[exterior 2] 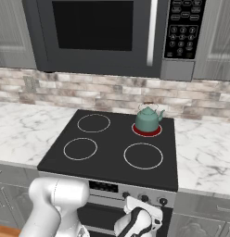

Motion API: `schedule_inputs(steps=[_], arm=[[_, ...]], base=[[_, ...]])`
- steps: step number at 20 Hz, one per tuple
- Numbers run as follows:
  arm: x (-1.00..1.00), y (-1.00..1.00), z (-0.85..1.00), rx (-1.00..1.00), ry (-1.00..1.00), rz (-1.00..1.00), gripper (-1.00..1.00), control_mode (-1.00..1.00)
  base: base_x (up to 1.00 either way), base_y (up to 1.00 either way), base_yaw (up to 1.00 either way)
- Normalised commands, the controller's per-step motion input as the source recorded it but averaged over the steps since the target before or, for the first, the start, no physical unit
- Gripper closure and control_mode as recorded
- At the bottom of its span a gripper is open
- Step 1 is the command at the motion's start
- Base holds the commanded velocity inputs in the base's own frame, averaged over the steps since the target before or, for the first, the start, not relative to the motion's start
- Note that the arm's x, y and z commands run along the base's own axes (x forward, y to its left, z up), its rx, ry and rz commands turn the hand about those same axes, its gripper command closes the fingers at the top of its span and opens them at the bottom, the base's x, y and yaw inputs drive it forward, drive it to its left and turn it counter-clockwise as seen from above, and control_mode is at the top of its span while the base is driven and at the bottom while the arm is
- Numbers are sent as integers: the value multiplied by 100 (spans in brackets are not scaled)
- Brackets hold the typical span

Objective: Lower the heat of the kettle.

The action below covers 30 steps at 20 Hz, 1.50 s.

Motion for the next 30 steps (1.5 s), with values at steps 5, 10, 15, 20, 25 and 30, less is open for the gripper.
schedule_inputs(steps=[5, 10, 15, 20, 25, 30], arm=[[-20, 0, 0, 16, -7, 1, 100, -100], [-15, 0, 0, 16, -5, 1, 100, -100], [-8, 0, 0, 17, -1, 2, 100, -100], [-6, 0, 0, 19, 0, 2, 100, -100], [-9, 0, 0, 19, 0, 2, 100, -100], [-13, 0, 0, 18, 0, 3, 100, -100]], base=[[0, 0, 0], [0, 0, 0], [0, 0, 0], [0, 0, 0], [0, 0, 0], [0, 0, 0]])
